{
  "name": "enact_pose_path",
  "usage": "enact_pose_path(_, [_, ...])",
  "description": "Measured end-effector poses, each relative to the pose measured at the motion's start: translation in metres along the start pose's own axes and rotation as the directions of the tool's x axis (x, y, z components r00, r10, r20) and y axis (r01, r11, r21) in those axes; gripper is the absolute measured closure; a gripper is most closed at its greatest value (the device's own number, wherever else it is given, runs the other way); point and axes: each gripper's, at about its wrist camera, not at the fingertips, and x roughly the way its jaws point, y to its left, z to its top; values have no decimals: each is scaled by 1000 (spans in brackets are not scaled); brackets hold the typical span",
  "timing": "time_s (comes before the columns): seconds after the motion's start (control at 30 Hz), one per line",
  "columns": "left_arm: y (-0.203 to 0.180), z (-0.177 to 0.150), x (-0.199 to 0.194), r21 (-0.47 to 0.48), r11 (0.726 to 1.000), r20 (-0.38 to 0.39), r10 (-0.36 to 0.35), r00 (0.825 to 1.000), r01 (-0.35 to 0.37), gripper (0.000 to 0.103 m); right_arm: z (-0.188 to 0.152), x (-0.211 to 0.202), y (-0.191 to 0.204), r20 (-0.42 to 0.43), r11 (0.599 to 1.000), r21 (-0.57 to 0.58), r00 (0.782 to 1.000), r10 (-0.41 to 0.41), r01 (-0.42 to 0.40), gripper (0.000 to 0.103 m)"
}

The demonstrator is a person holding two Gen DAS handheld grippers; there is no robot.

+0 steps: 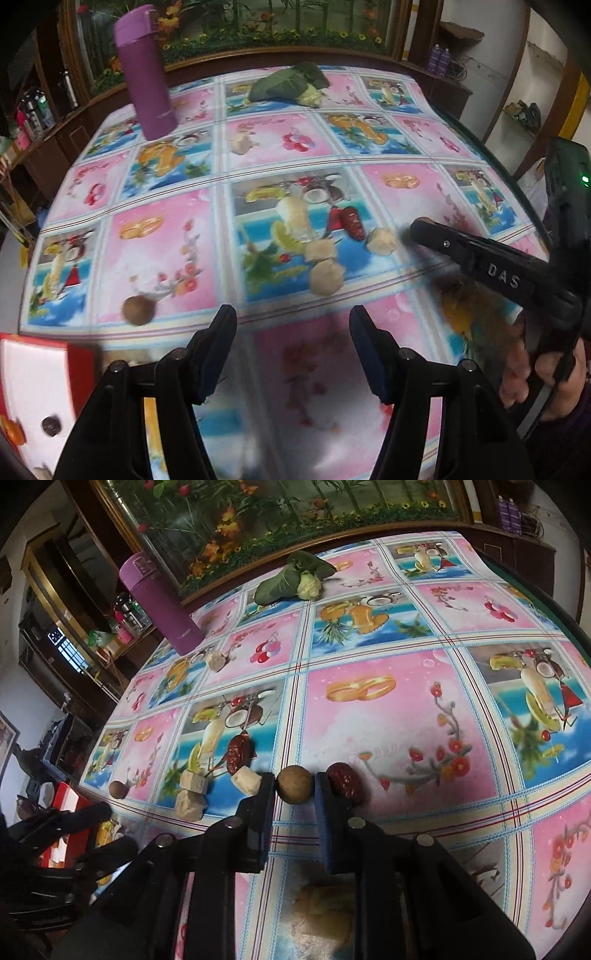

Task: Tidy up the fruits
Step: 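Grasp a tan pastry with the left tool while the right tool grasps a brown nut, then carry the pastry and nut over the red-rimmed tray and open both tools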

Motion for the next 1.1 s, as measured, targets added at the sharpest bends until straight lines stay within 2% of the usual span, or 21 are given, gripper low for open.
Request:
enact_pose_path(0.13, [-8,8,17,-4,1000,-9,9,1000,-9,41,4,-12,-4,49,1000,16,999,17,-18,80])
enact_pose_path(0.2, [-10,10,25,-12,1000,-21,11,1000,-12,54,6,-17,-6,64,999,31,998,26,-28,80])
enact_pose_path(0.27, [-13,12,31,-9,1000,-23,8,1000,-8,55,8,-22,-10,80,999,44,996,28,-32,80])
enact_pose_path(0.33, [-15,13,36,-4,1000,-25,20,999,-20,60,9,-24,-13,88,998,55,996,30,-35,80])
enact_pose_path(0.4, [-14,13,37,-8,1000,-11,22,1000,-22,74,10,-25,-15,92,997,66,995,34,-41,80])
enact_pose_path(0.43, [-14,14,38,-8,1000,-9,12,1000,-12,77,10,-26,-15,92,997,67,995,36,-43,80])
enact_pose_path(0.67, [-8,12,25,-41,999,43,23,999,-21,78,7,-23,-4,80,999,25,996,44,-46,80])
enact_pose_path(0.9, [10,0,-18,-83,996,128,36,991,-25,78,-5,-18,27,75,996,-64,995,60,-55,80])
enact_pose_path(1.1, [39,-23,-58,-138,990,191,65,979,-39,78,-20,-29,70,137,984,-171,988,73,-49,80])
